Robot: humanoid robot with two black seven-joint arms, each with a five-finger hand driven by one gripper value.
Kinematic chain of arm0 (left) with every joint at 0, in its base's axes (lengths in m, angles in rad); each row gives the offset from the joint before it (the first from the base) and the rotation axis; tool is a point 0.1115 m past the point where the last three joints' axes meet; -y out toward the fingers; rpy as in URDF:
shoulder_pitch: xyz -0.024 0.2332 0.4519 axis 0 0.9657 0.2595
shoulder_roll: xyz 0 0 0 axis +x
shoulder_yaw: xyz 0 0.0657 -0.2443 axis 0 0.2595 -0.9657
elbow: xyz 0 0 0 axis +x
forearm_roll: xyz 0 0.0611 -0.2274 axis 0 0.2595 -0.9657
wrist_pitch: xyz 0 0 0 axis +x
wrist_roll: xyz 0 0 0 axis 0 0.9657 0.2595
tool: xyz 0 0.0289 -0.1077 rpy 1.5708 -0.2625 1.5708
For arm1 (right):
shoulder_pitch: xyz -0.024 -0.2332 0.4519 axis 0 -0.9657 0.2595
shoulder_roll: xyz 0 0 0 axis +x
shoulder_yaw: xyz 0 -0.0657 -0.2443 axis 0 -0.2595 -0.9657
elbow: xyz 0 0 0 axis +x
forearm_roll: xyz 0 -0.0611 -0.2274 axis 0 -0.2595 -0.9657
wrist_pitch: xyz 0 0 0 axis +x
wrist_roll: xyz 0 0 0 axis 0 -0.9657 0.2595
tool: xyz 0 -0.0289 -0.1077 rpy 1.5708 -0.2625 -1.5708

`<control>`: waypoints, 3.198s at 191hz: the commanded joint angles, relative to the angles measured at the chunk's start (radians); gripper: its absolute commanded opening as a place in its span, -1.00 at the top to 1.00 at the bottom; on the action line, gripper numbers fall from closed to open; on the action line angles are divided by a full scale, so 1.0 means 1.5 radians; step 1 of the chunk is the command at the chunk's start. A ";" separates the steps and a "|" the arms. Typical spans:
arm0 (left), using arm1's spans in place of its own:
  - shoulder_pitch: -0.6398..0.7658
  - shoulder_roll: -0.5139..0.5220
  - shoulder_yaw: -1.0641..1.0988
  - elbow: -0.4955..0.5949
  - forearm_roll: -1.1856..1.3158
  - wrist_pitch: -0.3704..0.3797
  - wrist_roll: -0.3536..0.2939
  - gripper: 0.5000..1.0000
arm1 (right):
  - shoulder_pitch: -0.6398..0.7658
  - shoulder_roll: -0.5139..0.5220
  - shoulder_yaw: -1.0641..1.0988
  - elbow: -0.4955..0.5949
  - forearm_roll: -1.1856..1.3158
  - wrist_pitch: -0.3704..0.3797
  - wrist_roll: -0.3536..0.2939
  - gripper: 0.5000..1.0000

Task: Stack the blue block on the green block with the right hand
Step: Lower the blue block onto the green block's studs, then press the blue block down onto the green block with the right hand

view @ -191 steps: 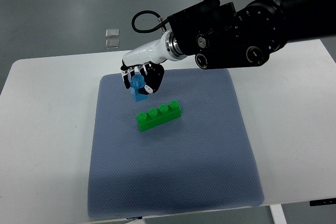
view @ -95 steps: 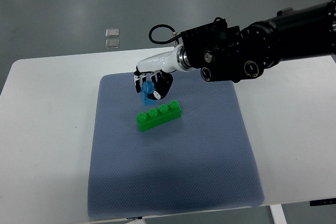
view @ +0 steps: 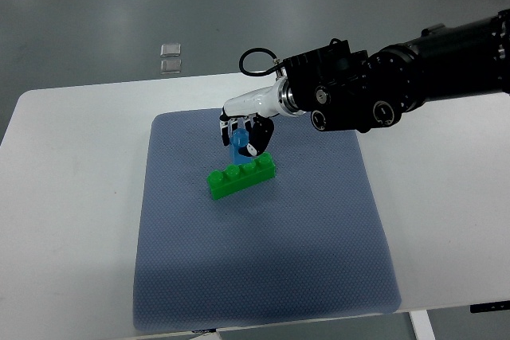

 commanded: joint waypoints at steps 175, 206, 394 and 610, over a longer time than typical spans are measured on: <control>0.000 0.000 0.000 0.000 0.000 0.000 0.000 -1.00 | -0.039 0.000 -0.011 -0.020 0.002 -0.012 -0.013 0.86; 0.000 0.000 -0.001 0.000 0.000 0.000 0.000 -1.00 | -0.043 0.000 -0.011 -0.020 0.002 -0.017 -0.013 0.86; 0.000 0.000 0.000 0.000 0.000 0.000 0.000 -1.00 | -0.059 0.000 -0.011 -0.024 0.003 -0.040 -0.011 0.87; 0.000 0.000 0.000 0.000 0.000 0.000 0.000 -1.00 | -0.091 0.000 -0.017 -0.024 0.004 -0.094 -0.002 0.87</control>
